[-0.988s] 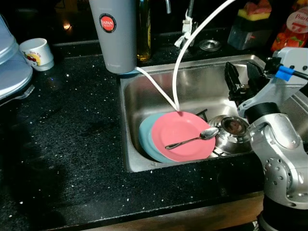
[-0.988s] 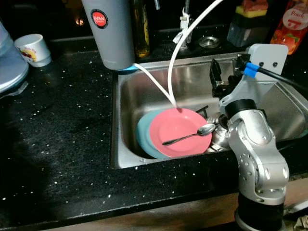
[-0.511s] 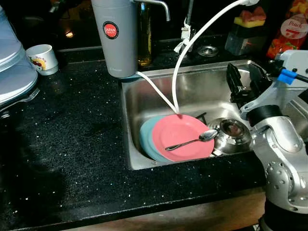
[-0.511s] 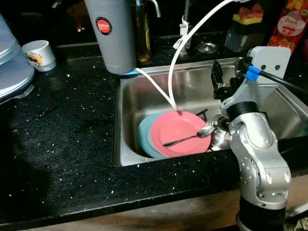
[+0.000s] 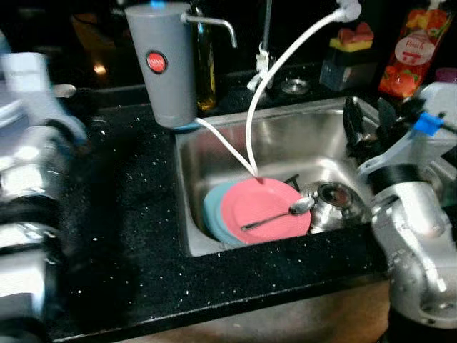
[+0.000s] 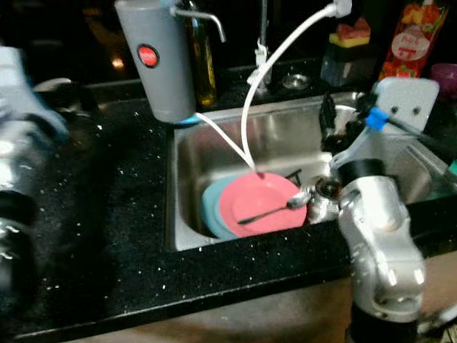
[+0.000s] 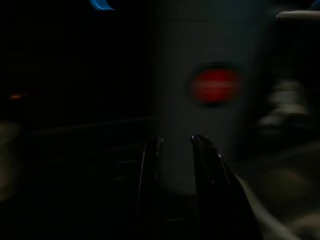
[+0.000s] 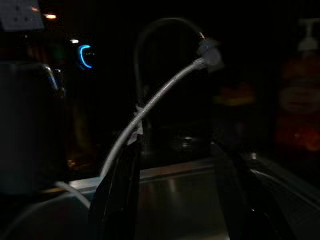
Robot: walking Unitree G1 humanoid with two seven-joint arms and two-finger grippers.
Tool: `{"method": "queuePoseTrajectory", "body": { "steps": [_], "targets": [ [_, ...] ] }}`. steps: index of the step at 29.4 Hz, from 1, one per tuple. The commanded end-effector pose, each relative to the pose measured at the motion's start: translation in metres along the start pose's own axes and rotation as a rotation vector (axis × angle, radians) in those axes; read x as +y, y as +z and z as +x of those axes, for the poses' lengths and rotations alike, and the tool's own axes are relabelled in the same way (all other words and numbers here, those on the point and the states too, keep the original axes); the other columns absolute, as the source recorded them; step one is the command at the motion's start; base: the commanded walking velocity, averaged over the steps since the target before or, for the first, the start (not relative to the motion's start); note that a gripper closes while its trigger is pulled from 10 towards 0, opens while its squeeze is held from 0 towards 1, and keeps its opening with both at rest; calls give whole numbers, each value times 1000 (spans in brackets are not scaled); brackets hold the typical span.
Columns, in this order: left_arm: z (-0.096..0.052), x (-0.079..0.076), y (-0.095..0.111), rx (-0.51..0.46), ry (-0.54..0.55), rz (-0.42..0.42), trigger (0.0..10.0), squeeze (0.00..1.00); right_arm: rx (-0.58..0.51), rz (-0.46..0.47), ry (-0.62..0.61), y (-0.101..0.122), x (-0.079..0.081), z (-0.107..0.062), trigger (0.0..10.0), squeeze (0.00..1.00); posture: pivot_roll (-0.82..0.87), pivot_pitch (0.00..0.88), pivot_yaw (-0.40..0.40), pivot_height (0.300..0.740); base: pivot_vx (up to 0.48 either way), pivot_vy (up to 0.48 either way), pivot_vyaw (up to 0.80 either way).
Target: Kitchen organization
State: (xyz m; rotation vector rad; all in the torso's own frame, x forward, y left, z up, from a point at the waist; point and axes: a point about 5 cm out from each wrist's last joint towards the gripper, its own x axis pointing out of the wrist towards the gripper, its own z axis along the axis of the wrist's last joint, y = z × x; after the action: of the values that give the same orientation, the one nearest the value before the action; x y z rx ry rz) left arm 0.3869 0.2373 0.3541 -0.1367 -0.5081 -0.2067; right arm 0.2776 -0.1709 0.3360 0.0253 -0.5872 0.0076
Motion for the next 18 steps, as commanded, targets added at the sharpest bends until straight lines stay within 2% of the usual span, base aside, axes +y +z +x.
{"method": "queuePoseTrajectory", "body": {
  "steps": [1, 2, 3, 4, 5, 7, 10, 14, 18],
  "targets": [
    [-3, -15, 7, -43, -61, -71, 10000, 0, -12, 0, -37, -1, -2, -2, 10000, 0, -18, 104, 84, 740, 0, 0, 0],
    [-3, -15, 7, -43, -61, -71, 10000, 0, -12, 0, -37, -1, -2, -2, 10000, 0, -18, 104, 84, 740, 0, 0, 0],
    [-3, -24, 7, -48, -95, -112, 10000, 0, -12, 5, -44, -2, -2, -3, 10000, 0, -16, 99, 81, 740, 0, 0, 0],
    [-6, -41, 7, -61, -151, -98, 10000, 0, -13, 10, -53, -3, -2, -2, 10000, 0, -17, 96, 79, 740, 0, 0, 0],
    [-6, -41, 7, -61, -151, -98, 10000, 0, -13, 10, -53, -3, -2, -2, 10000, 0, -17, 96, 79, 740, 0, 0, 0],
    [-12, -64, 7, -78, -220, -95, 10000, 0, -14, 17, -59, -4, -2, -2, 10000, 0, -13, 88, 75, 740, 0, 0, 0],
    [-14, -73, 7, -89, -210, -108, 10000, 0, -11, 27, -54, -6, 0, -2, 10000, 0, -12, 78, 69, 740, 0, 0, 0],
    [-17, -74, 5, -84, -174, -104, 10000, 0, -9, 41, -47, -9, 3, -2, 10000, 0, -10, 71, 66, 740, 0, 0, 0],
    [-25, -74, -1, -71, -97, -25, 10000, 0, -7, 58, -33, -12, 8, 0, 10000, 0, -7, 52, 52, 740, 0, 0, 0]
  ]
}}
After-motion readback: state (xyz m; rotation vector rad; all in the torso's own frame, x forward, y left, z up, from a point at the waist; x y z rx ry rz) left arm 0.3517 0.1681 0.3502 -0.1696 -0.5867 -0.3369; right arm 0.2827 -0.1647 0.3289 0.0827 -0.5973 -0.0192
